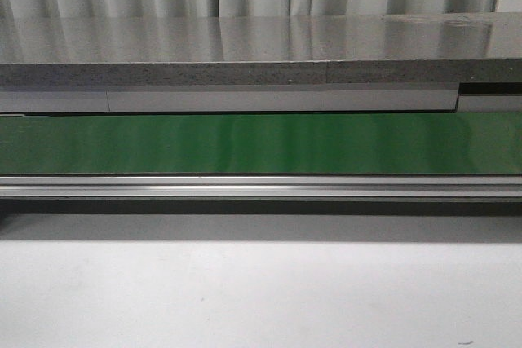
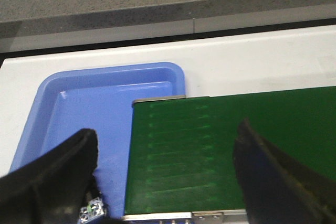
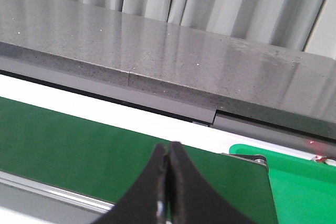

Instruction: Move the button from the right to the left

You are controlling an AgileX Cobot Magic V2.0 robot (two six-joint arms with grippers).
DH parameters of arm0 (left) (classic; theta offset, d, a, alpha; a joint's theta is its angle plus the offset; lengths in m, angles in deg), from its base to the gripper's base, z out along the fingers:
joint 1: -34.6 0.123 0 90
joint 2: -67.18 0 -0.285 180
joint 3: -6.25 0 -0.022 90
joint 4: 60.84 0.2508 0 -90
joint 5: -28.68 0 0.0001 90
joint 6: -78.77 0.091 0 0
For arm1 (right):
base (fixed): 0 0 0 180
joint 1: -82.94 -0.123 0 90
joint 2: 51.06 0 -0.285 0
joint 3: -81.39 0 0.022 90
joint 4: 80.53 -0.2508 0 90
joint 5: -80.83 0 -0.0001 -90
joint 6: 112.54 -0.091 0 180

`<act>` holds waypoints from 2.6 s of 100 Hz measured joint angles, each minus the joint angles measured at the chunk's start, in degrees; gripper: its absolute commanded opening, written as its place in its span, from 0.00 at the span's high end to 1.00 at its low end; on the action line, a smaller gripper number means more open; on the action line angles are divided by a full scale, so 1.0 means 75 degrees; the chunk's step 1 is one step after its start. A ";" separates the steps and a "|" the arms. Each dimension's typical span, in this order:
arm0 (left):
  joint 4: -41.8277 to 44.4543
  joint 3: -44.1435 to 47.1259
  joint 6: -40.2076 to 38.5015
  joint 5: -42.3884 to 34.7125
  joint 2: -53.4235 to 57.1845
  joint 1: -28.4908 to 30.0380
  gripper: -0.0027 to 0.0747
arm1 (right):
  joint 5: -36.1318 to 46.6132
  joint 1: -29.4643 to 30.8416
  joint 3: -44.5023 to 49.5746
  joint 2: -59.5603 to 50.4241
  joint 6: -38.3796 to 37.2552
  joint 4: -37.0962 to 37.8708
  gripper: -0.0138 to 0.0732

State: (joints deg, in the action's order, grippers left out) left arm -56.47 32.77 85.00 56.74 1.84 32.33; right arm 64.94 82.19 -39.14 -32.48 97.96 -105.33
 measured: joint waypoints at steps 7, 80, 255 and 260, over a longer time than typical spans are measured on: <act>-0.0160 0.0502 0.0000 -0.0183 0.0645 -0.0158 0.31 | 0.0000 0.0000 0.0000 0.0000 0.0000 0.0000 0.92; -0.0795 0.3003 0.0000 -0.0426 0.4690 -0.0419 0.89 | 0.0000 0.0000 0.0000 0.0000 0.0000 0.0000 0.92; -0.0436 0.6296 -0.0671 -0.2144 0.7718 -0.0573 0.96 | 0.0005 0.0000 0.0000 0.0000 0.0012 0.0000 0.92; -0.0329 0.6412 -0.0831 -0.2152 0.7718 -0.0573 0.96 | 0.0005 0.0000 0.0000 -0.0013 0.0012 0.0000 0.92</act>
State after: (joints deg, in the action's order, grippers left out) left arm -58.93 80.87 78.77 40.60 59.72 28.03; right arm 64.98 82.19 -39.14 -32.57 98.06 -105.33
